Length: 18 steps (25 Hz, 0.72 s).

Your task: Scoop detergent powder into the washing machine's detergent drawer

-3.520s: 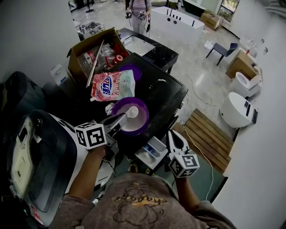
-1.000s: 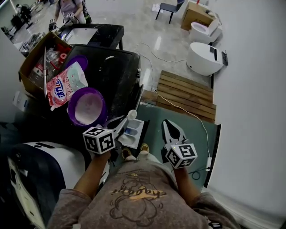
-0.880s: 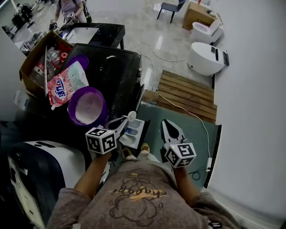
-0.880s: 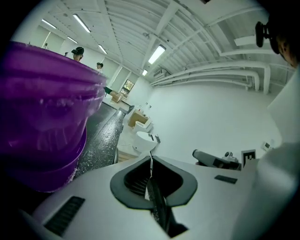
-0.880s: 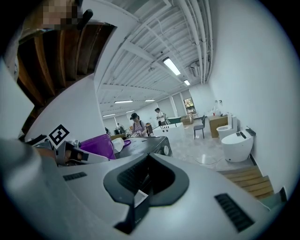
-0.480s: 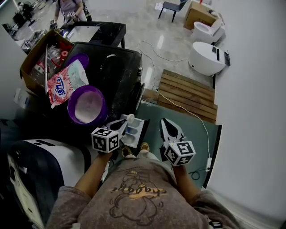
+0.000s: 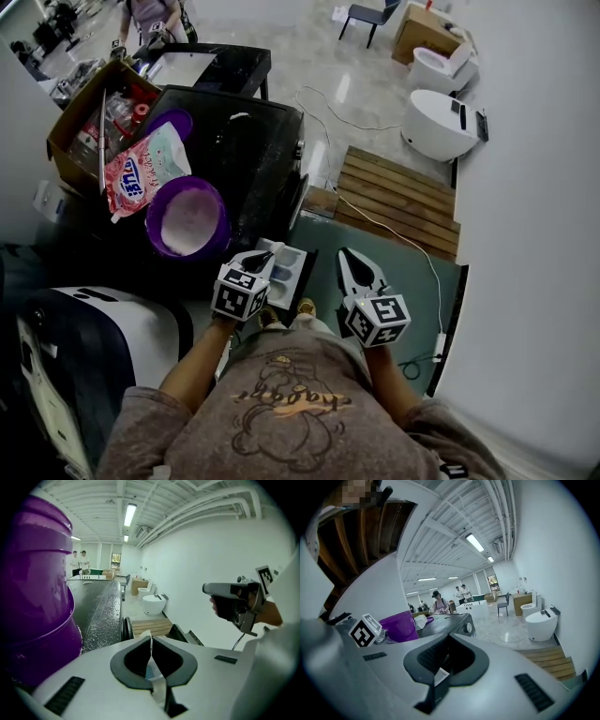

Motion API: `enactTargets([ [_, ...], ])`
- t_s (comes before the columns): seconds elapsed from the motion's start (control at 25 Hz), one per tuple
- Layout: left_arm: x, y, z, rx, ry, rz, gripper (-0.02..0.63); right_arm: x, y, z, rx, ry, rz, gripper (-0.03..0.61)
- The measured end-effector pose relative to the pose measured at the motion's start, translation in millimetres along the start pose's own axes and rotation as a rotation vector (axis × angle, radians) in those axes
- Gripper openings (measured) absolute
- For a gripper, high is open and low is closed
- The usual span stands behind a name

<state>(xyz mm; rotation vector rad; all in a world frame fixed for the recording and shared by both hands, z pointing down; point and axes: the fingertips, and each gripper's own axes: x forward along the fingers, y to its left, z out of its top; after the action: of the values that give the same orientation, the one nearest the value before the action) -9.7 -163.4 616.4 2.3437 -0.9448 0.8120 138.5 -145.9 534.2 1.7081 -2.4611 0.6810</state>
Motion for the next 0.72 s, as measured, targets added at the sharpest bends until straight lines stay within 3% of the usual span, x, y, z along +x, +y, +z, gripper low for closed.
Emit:
enactTargets([
  [0.24,6,-2,-8,0.201,0.069,0.036,0.025,-1,2,-2,-0.003,0.007,0.009,0.002],
  [0.56,8,-9,-12,0.391,0.092,0.072,0.025,-2,6,-4,-0.014,0.013,0.021,0.002],
  [0.72,9,-13,-16,0.544,0.122,0.112,0.025,-2,9,-5,-0.016,0.014,0.033,0.002],
])
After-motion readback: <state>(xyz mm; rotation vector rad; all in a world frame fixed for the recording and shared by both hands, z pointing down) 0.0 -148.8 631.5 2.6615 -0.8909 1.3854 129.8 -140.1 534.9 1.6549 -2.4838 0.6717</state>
